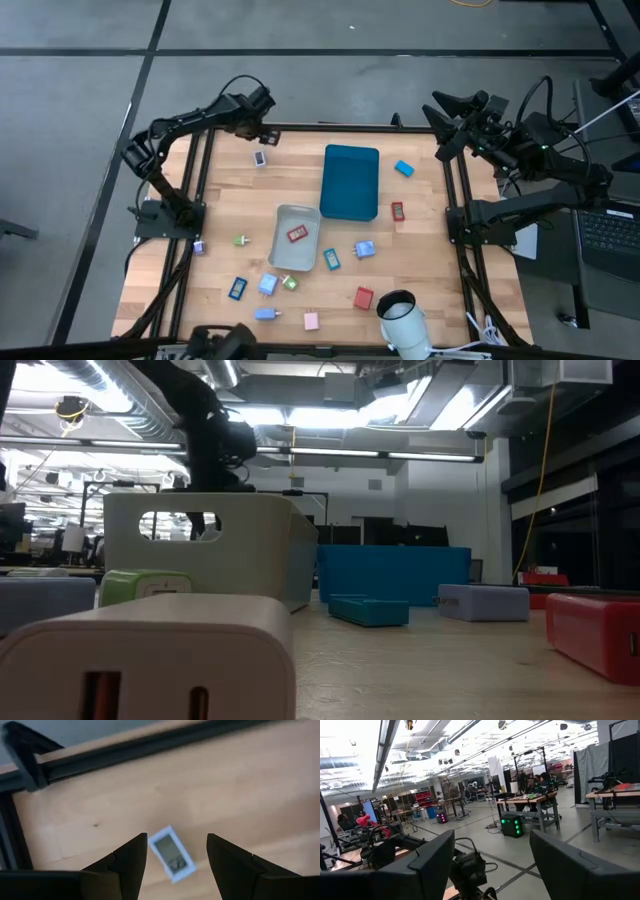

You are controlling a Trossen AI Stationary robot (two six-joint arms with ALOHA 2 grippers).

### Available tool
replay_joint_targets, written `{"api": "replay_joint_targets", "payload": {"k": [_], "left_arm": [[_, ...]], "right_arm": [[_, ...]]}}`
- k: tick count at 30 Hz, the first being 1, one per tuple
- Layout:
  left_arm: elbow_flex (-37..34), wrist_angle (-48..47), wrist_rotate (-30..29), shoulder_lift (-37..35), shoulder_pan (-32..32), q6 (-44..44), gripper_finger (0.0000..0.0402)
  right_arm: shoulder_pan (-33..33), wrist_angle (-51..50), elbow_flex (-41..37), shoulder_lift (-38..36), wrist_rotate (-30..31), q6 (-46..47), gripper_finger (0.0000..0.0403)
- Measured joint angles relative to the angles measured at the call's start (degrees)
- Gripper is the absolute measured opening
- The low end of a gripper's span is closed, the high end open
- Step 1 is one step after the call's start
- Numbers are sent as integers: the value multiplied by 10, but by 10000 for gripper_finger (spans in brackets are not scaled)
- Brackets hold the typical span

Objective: Pick & Place Office items
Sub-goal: Put the white timer into the gray bin

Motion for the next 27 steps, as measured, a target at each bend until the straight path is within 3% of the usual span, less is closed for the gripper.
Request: {"api": "replay_joint_targets", "payload": {"k": [5, 10, 16, 22, 27], "left_arm": [[0, -30, -1, 39, -6, -68, 201], [-1, -42, 41, 92, -16, -76, 203], [-1, -34, 70, 121, -23, -102, 243], [-1, -36, 43, 122, -22, -153, 289], [-1, -36, 34, 125, -22, -199, 296]], "right_arm": [[0, 1, 0, 0, -7, 0, 265], [0, 1, 0, 0, -21, 0, 265], [0, 1, 0, -1, -32, 1, 265], [0, 1, 0, -3, -41, 0, 265], [-7, 1, 0, -6, -43, -3, 265]]}}
